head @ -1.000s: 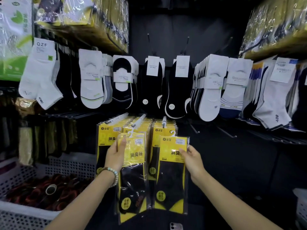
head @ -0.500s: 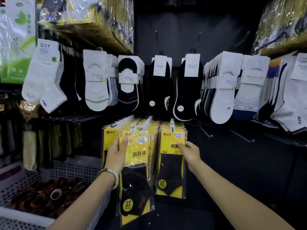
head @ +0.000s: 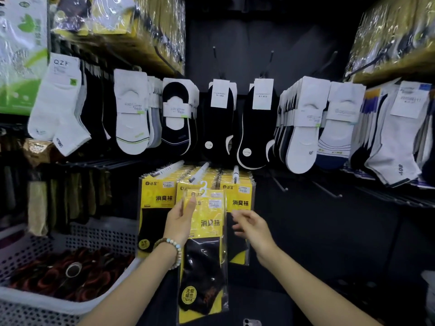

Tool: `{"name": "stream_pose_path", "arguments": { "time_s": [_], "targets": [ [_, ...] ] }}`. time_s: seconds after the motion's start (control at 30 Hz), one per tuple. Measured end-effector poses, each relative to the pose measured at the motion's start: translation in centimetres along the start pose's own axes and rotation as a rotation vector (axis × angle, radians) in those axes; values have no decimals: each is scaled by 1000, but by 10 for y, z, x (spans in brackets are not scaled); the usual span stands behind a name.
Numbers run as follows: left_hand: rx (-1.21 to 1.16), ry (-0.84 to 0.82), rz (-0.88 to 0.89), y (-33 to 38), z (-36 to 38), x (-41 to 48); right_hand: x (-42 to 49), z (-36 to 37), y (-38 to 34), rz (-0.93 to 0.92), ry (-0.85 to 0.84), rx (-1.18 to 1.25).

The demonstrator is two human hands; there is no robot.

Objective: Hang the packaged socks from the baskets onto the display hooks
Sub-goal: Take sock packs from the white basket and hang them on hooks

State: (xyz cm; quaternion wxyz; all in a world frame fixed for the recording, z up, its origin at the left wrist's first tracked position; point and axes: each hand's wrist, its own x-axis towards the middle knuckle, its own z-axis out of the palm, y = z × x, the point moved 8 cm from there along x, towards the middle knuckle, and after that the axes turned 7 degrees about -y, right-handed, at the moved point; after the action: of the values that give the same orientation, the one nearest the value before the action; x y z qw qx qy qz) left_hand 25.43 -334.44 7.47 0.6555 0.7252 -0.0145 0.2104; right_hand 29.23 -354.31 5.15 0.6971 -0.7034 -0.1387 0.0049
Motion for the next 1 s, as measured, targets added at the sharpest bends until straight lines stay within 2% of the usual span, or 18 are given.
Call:
{"name": "stream_pose_path", "arguments": {
  "time_s": [0.2,0.4,0.53,0.73,1.0],
  "targets": [
    [-93,5,-73,-4,22,-8,-18,8,-16,-68,28,25],
    [22,-7,-53,0,22,-9,-24,-4,-3,-13,25,181],
    [85,31,-21,1,0,-4,-19,-27,4,2,114,229],
    [142,118,14,-2,-35,13,7,-58,-12,-40,249,178],
    [106,95,73,-1,-41,23,54,-35,-20,-58,221,79]
  ]
}}
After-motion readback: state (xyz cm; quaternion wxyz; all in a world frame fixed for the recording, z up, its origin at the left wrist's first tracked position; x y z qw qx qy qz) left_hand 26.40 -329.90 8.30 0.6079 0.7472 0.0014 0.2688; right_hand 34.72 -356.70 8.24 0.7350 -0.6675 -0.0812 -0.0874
